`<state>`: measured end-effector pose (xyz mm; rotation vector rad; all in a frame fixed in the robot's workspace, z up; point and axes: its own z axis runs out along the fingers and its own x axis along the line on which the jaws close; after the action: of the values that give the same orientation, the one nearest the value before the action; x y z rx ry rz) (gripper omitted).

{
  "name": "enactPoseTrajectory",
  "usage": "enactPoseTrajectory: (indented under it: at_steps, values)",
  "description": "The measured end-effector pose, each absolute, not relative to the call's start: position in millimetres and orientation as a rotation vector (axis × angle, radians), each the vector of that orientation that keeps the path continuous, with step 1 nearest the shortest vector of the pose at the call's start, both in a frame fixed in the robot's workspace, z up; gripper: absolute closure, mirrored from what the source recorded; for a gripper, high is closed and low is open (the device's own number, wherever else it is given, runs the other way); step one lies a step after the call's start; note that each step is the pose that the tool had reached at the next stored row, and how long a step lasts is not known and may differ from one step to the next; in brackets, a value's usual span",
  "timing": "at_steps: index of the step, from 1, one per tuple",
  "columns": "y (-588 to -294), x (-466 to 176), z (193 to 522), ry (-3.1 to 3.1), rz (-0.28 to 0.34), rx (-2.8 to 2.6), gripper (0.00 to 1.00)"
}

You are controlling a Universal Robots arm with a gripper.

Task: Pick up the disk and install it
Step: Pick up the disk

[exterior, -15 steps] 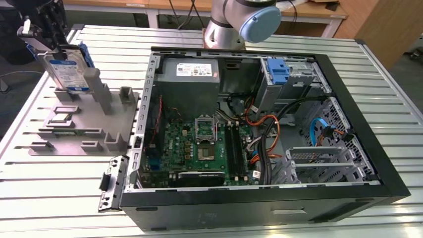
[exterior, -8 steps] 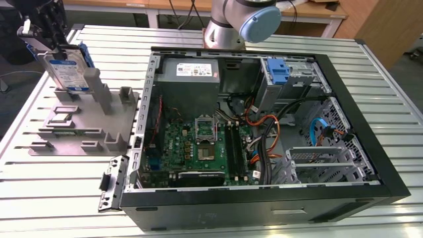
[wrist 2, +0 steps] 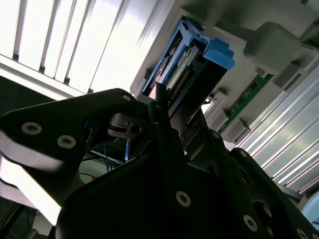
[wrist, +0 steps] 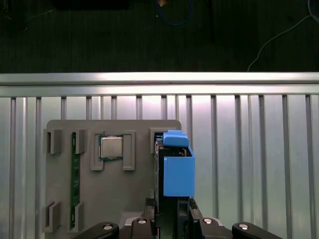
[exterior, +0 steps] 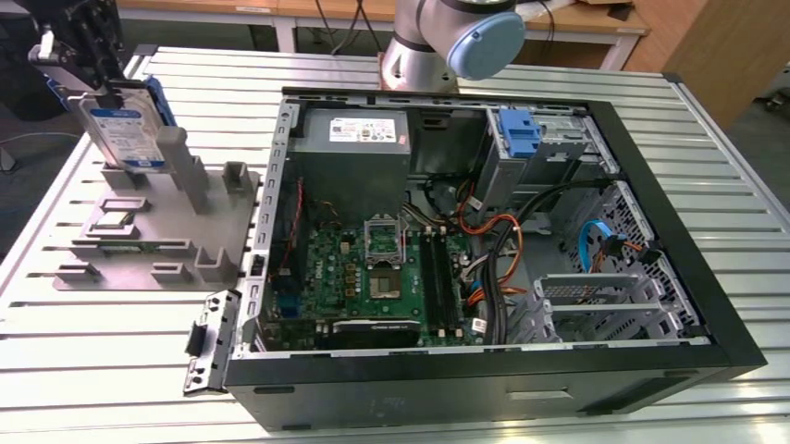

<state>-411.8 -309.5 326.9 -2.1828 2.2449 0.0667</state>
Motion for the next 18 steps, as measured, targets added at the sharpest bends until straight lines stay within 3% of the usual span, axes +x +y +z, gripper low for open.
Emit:
enactPoseTrajectory:
  at_steps: [18]
  values:
    - [-309.5, -411.8, 334.0, 2.245, 0.067, -2.183, 0.65]
